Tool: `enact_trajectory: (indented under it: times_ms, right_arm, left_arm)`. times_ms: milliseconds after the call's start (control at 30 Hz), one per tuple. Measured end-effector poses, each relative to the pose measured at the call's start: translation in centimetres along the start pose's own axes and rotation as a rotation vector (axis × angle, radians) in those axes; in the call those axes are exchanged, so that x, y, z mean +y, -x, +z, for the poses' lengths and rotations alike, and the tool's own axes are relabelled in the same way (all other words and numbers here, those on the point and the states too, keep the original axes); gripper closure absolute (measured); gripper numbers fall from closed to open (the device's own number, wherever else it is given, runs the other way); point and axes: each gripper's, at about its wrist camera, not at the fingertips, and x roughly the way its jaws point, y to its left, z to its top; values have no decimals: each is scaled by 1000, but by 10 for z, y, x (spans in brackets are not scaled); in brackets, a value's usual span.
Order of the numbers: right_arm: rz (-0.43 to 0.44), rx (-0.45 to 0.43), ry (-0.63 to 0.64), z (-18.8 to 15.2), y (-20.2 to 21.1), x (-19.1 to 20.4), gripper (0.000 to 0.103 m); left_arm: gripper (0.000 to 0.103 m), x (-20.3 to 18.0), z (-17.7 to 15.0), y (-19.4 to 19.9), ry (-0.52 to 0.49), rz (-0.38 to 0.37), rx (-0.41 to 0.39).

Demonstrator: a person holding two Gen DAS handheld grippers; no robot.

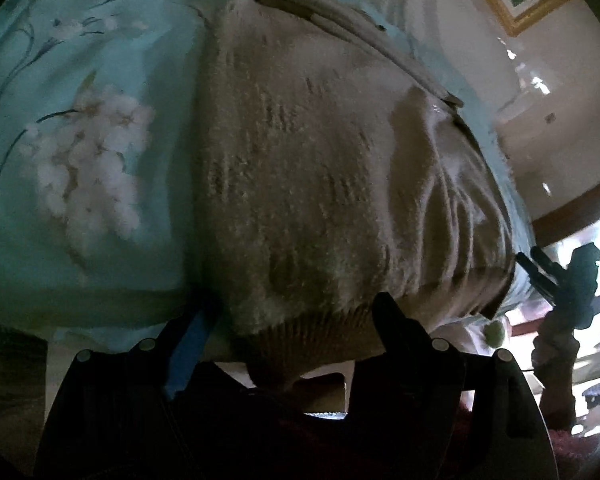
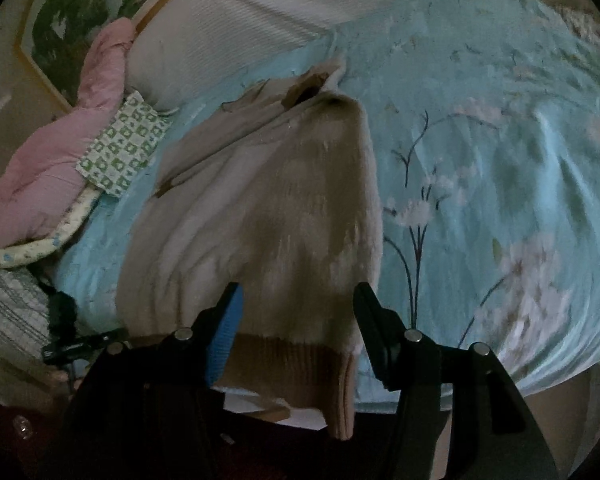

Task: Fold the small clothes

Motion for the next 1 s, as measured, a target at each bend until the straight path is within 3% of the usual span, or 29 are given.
enact_trajectory:
  times_ms: [67,167,200,367,433,500,667,700,767,800,900,1000]
  right_arm:
    - [19,3,-21,-3,1,-8,45]
    - [28,26,-45,-6,1,-18,45]
    - [31,38,-50,-7,-1,-21,45]
    - [79,70,-46,-12,-3,-25,45]
    - [95,93,-31,-15,-3,-22,45]
    - [110,119,-13,-17,-7,-20,45]
    - [133,164,40,-28,-24,-11,43]
    - [136,159,49,-29,-25,-9,43]
    - [121,157,69,-30,-24,-6,65]
    - [109,163,75,-31,-25,-6,94]
    - [152,159,48,-31,-23,-11,94]
    - [249,116,25,-28,-13,-10,94]
  left_arm:
    - [29,-1,-2,0,-41,9,-2]
    - [76,-5,-6,4,-88,34,-8]
    - [95,-5,-7,5,-99,6,0]
    - [90,1,-7,1,-98,-23,32]
    - [81,4,-7,-5,-82,-43,61]
    - [78,3,-7,-11,-84,-56,86]
    - [82,-4,-9,-20,-120,-64,91]
    - [91,-4,-9,-19,-128,-65,88]
    - [96,-8,-10,-15,-145,-77,77]
    - [97,-11,-11,-12,-160,-83,64]
    - [97,-18,-13,-3,-195,-102,39]
    - [97,-20,-13,8,-202,-142,10]
